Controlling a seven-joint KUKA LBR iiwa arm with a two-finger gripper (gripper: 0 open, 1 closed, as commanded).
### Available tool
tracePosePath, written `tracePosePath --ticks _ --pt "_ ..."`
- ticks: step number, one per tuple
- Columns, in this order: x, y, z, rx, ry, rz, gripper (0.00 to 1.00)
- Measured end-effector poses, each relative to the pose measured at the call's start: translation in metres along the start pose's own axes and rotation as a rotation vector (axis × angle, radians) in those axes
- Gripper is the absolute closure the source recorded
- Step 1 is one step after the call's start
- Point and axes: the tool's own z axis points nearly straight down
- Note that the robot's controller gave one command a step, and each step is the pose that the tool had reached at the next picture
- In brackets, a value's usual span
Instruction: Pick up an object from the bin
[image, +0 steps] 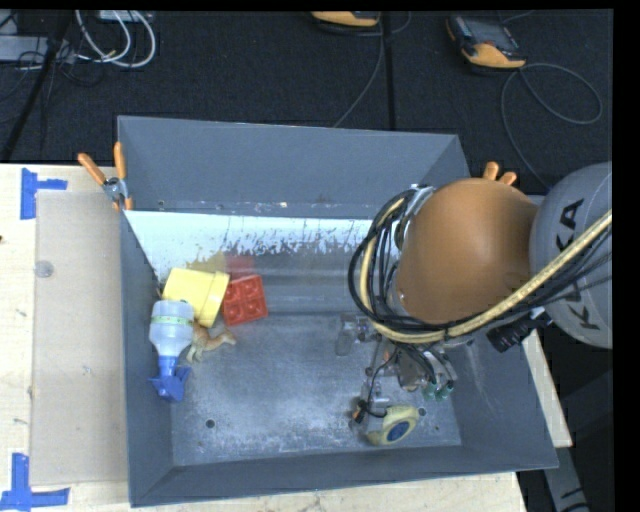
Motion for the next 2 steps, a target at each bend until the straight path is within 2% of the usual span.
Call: tracePosePath --ticks 1,2 --pt "-0.001 -0.001 -0.004 -0.001 -0.008 0.003 0.0" --pt "-0.013 -0.032 0.02 -0.002 -0.007 -0.101 0.0"
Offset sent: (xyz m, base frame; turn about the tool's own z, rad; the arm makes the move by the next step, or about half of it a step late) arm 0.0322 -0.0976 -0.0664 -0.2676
